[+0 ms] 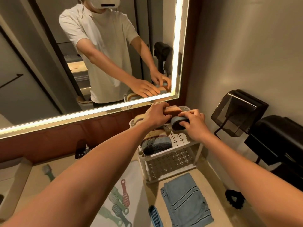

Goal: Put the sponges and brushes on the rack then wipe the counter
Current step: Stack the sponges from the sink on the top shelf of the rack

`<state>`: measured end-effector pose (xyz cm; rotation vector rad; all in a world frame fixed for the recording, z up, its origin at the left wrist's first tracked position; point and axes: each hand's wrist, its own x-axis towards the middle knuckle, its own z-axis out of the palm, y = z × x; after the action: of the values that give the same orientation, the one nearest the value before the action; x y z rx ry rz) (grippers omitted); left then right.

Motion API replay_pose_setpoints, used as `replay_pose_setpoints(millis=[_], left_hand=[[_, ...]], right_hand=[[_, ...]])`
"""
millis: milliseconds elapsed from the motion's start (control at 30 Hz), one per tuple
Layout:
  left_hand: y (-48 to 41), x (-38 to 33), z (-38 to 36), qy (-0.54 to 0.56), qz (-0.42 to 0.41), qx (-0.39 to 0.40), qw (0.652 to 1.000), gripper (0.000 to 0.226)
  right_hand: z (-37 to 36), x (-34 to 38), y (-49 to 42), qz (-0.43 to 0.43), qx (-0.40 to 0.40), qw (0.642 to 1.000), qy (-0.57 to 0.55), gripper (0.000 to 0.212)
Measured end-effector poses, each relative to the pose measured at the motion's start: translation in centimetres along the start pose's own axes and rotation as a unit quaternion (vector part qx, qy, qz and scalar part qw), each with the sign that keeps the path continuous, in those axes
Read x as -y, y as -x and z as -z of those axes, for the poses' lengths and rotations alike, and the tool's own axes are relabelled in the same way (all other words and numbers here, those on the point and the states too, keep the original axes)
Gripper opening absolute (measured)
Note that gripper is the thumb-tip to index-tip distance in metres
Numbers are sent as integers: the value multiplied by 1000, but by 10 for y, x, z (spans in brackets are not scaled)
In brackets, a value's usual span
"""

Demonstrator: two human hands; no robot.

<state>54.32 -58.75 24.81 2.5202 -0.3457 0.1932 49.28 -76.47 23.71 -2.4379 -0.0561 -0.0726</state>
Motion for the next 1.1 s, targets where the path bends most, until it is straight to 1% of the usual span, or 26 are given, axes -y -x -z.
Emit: replay_pose_setpoints(millis=[67, 133, 267, 400, 533, 600, 700, 800, 900, 1000, 1100], left_hand=[[-2, 1, -3, -5, -8, 3, 1000, 50], [-4, 1, -4, -19, -11, 7, 1000, 44], [-6, 0, -4, -17, -12, -12, 1000, 38], [-6, 3, -7, -31, -5, 19, 999, 37], [2, 12, -15, -16, -17, 8, 1000, 27], [5, 16, -16, -19, -29, 7, 999, 27], [9, 19, -16, -70, -35, -3, 997, 32], [12, 21, -19, -54, -14, 8, 998, 37], [14, 21, -21, -65, -30, 24, 997, 39], [16, 21, -22, -55, -32, 13, 998, 32], [16, 21, -23, -60, -36, 13, 997, 25]], right_hand=[[-4, -1, -1, 0, 13, 1000, -2, 32], [-8, -2, -2, 1, 17, 1000, -5, 32], [-11, -4, -5, 3, 14, 1000, -6, 31], [-13, -3, -9, 7, 9, 1000, 5, 30], [-20, -2, -9, 7, 22, 1000, -6, 31], [-25, 0, -10, 12, 30, 999, -4, 32], [-29, 1, -11, 19, 31, 999, -5, 33], [-31, 0, -15, 29, 25, 999, -11, 34], [-32, 0, -20, 33, 19, 999, -30, 32], [-33, 0, -23, 36, 16, 999, -27, 30], [-37, -3, -23, 51, 35, 998, -13, 31]])
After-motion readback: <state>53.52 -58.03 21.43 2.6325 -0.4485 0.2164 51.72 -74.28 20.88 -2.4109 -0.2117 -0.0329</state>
